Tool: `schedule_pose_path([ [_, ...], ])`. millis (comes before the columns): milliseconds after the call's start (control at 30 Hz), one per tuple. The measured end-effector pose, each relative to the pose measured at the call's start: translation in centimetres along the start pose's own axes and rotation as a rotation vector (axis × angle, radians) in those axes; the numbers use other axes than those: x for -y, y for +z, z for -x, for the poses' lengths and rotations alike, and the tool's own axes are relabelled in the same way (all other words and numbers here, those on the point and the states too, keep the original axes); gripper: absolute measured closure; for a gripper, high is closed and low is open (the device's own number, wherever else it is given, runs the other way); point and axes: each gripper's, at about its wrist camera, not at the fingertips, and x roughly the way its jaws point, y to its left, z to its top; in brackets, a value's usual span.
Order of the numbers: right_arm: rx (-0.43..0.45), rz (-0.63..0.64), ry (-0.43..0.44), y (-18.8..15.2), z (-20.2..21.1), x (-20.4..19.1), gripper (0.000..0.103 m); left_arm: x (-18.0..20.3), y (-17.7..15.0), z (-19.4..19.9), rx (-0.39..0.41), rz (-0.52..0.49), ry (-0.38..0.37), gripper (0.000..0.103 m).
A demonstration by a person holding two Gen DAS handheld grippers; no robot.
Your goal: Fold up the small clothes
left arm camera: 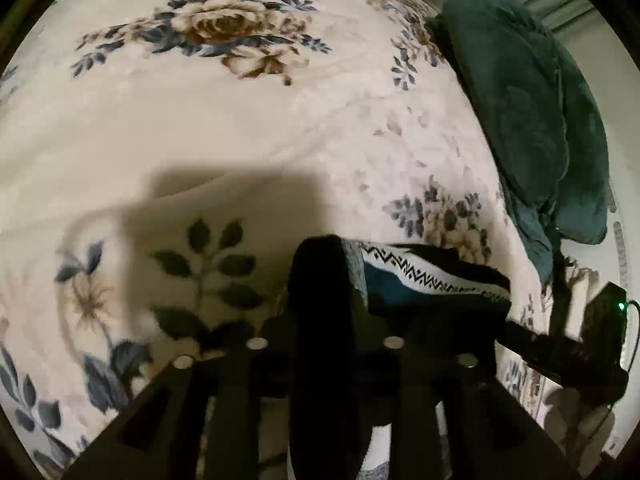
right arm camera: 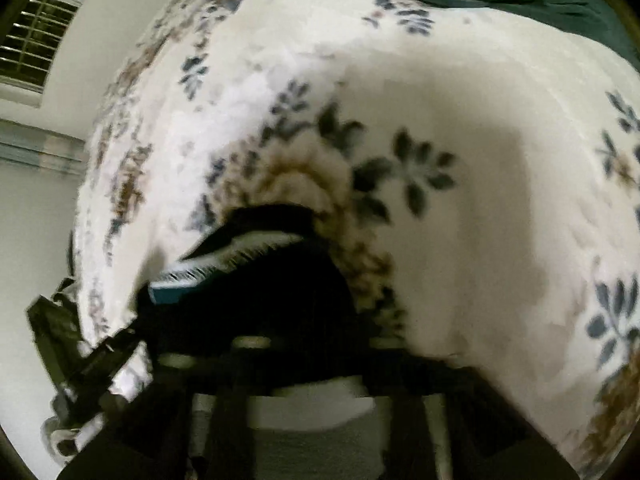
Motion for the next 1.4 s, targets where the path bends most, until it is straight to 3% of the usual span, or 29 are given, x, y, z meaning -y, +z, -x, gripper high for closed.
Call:
schedule_pose_path([
  [133,-0.049,-0.018,0.026,1.8,-2.3,-0.1,0.038,0.1,1.2,-1.0,0.002,-0.002,-0.001,0.078],
  [167,-0.057,-0.027,0.028,2.2,-3.0,-0.1,0.046,0.1,1.4,-1.3,-0.002,-0.006,0.0,0.078],
  [200,-0.051,-0.026,0.025,2.3,-3.2,-0.2,0.081,0.1,1.6,-1.5,0.007,-0.006,-0.008,0.078],
  [233,-0.041,-0.016,0.002,2.6,-3.5,-0.4,0.094,0.0,1.8,-1.5,0.025,-0.004,-0.009,0.079],
  [267,-0.022,-0.012,-0.01,2.8,-3.5,-0.7,0.094,-0.1,2.1,-1.5,0.051,-0.005,0.009,0.096],
  [300,-0.001,-0.006,-0.013,3.0,-3.3,-1.0,0.096,-0.1,2.4,-1.6,0.056,-0.011,0.021,0.098],
  [400,0.029,0.009,-0.069,3.5,-3.6,-1.6,0.096,-0.2,3.2,-2.5,0.03,-0.013,0.038,0.098],
  [533,-0.016,-0.008,-0.117,4.2,-5.9,-1.2,0.096,-0.5,3.5,-4.4,-0.014,-0.049,0.091,0.098],
  [633,-0.049,-0.01,-0.112,4.6,-6.3,-1.2,0.093,-0.6,3.7,-4.3,-0.037,-0.043,0.065,0.098],
  [733,-0.086,-0.008,-0.053,4.3,-4.9,-0.7,0.073,-0.5,3.3,-2.7,-0.057,-0.053,0.021,0.092],
  [767,-0.099,-0.006,-0.032,3.8,-4.0,-0.2,0.059,-0.5,3.1,-2.1,-0.063,-0.052,0.013,0.087],
  [800,-0.103,-0.005,-0.023,3.3,-3.3,0.2,0.053,-0.4,2.7,-1.4,-0.067,-0.054,0.001,0.078],
  [867,-0.117,-0.003,0.002,1.6,-1.3,1.4,0.051,-0.5,1.3,0.3,-0.07,-0.052,-0.045,0.06],
  [900,-0.13,-0.007,0.014,0.6,-0.4,2.0,0.046,-0.7,0.3,1.3,-0.068,-0.047,-0.068,0.058],
  [1100,-0.234,-0.072,0.128,-9.2,4.5,6.3,0.04,-2.1,-9.8,6.8,-0.125,0.012,-0.106,0.058],
  [1300,-0.445,-0.09,0.108,-23.1,5.1,10.5,0.04,-3.4,-23.1,9.8,-0.281,0.093,-0.027,0.058],
  [1400,-0.553,-0.114,0.107,-30.2,4.9,12.5,0.04,-3.6,-28.3,10.4,-0.35,0.108,0.025,0.058],
])
